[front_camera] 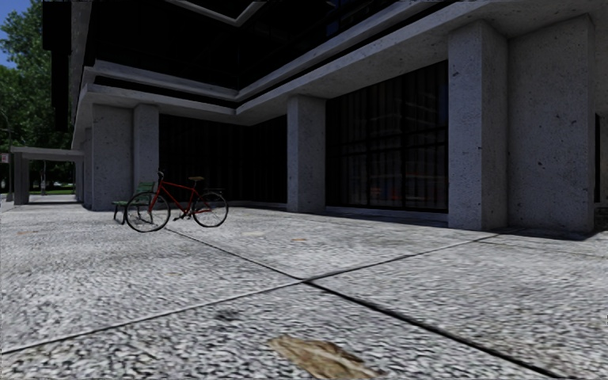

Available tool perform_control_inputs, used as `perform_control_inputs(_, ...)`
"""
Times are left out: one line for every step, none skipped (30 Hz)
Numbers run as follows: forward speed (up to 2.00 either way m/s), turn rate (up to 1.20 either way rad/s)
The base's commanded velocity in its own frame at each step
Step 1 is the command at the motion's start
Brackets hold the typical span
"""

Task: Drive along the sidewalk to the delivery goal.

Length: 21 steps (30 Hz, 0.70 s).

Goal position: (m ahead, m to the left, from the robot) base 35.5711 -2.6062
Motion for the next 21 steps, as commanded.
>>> perform_control_inputs(1.91,-0.60)
perform_control_inputs(1.91,-0.60)
perform_control_inputs(1.91,-0.60)
perform_control_inputs(1.91,-0.60)
perform_control_inputs(1.91,-0.60)
perform_control_inputs(1.91,-0.60)
perform_control_inputs(1.91,-0.60)
perform_control_inputs(1.91,-0.60)
perform_control_inputs(1.91,-0.60)
perform_control_inputs(1.91,-0.60)
perform_control_inputs(1.91,-0.60)
perform_control_inputs(1.91,-0.60)
perform_control_inputs(1.91,-0.60)
perform_control_inputs(1.91,-0.60)
perform_control_inputs(1.92,-0.60)
perform_control_inputs(1.92,-0.60)
perform_control_inputs(1.92,-0.60)
perform_control_inputs(1.92,-0.60)
perform_control_inputs(1.92,-0.60)
perform_control_inputs(1.92,-0.60)
perform_control_inputs(1.92,-0.60)
